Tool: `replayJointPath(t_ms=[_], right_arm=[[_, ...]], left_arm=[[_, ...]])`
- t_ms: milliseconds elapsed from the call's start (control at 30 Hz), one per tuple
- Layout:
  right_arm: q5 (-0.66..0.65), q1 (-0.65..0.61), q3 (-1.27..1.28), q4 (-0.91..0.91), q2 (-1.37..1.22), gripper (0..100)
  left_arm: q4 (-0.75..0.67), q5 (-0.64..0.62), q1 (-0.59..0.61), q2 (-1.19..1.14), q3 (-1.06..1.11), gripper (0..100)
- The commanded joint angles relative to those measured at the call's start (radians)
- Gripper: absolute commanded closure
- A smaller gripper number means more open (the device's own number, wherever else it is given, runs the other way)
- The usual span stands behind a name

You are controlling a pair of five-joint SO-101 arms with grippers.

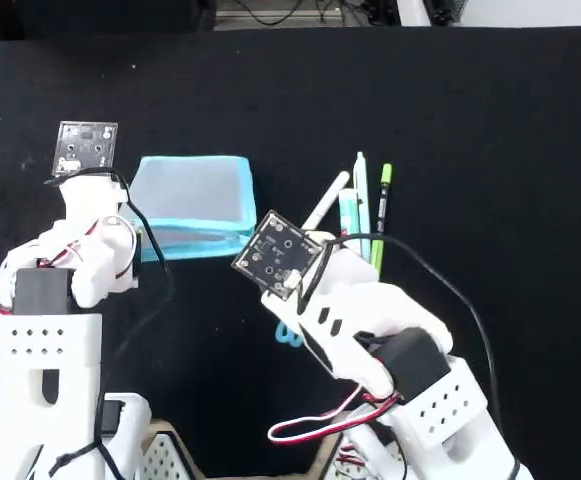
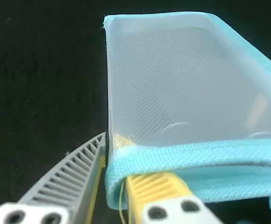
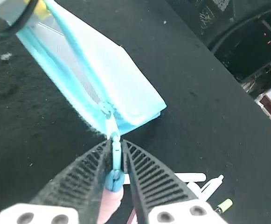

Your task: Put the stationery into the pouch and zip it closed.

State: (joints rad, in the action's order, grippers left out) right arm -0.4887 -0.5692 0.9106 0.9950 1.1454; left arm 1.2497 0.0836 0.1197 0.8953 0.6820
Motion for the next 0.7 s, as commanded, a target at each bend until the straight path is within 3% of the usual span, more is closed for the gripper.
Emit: replayJointPath(t_ms=[0,233,667], right_arm=[[-0.008,0.023,-0.033,-0.002,0.012,98.8],[-0.009,0.107,-0.028,0.005,0.012,98.8],[-0.005,0.109,-0.025,0.055,0.015,98.8]], left_arm=[[-0.011,-0.012,0.012,0.008,-0.005,97],[-0.011,-0.014,0.004,0.008,-0.004,97],[-0.011,-0.014,0.005,0.008,-0.005,97]])
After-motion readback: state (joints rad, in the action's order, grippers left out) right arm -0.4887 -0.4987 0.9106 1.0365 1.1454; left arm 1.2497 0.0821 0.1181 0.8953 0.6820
